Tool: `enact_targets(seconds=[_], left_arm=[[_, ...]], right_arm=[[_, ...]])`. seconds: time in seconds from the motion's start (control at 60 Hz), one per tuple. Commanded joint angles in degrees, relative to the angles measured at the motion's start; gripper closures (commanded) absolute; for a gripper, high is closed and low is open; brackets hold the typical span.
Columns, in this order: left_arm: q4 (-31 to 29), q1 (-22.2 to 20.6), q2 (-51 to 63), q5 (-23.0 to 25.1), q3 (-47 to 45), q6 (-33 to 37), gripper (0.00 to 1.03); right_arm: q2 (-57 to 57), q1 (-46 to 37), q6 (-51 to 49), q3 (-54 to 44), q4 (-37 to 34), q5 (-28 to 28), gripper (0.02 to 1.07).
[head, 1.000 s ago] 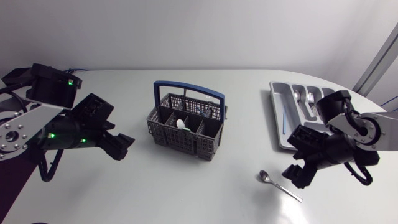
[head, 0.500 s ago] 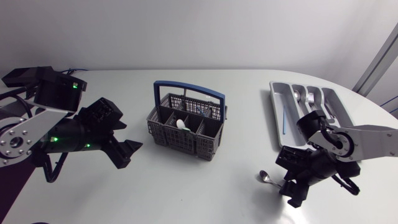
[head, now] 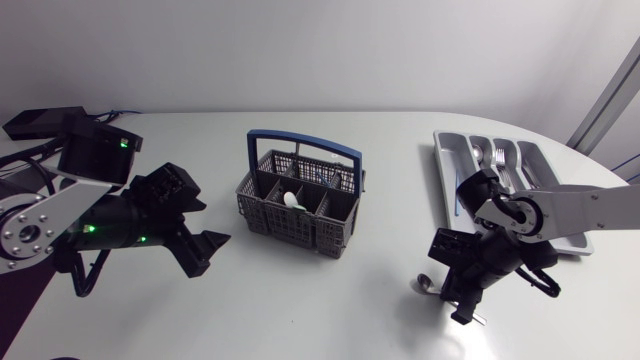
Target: Unload the cutlery basket into the drawer organizer.
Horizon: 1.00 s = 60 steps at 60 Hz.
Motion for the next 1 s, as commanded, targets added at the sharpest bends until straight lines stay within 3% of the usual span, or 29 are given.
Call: enact_targets(seconds=[0.0, 0.25, 0.55, 0.7, 0.767, 0.85, 0.983], left_arm=[[0.3, -0.4, 0.2, 0.6, -1.8, 1.6, 0.12], [0.3, -0.7, 0.2, 1.1, -2.0, 2.2, 0.12], [1.2, -0.6, 0.0, 1.1, -2.6, 2.3, 0.12], [1.7, -0.6, 0.0, 1.2, -3.1, 2.3, 0.12], [1.8, -0.6, -0.1, 1.2, -3.2, 2.3, 0.12], [1.8, -0.7, -0.3, 1.2, -3.2, 2.3, 0.12], [1.8, -0.7, -0.7, 1.3, -3.4, 2.3, 0.12]], right_arm=[[3.1, 0.4, -1.6, -1.3, -2.7, 0.1, 0.93], [-2.3, -1.4, -6.3, 0.1, -9.6, -0.7, 0.95], [-10.2, -10.3, -15.1, 7.9, -22.9, -2.0, 0.95], [-10.7, -11.0, -15.9, 8.0, -23.1, -3.4, 0.94], [-10.7, -10.3, -15.7, 6.4, -22.2, -3.6, 0.85], [-10.3, -8.9, -14.7, 4.2, -19.9, -3.1, 0.48], [-10.4, -6.0, -13.9, 1.3, -17.1, -2.8, 0.44]])
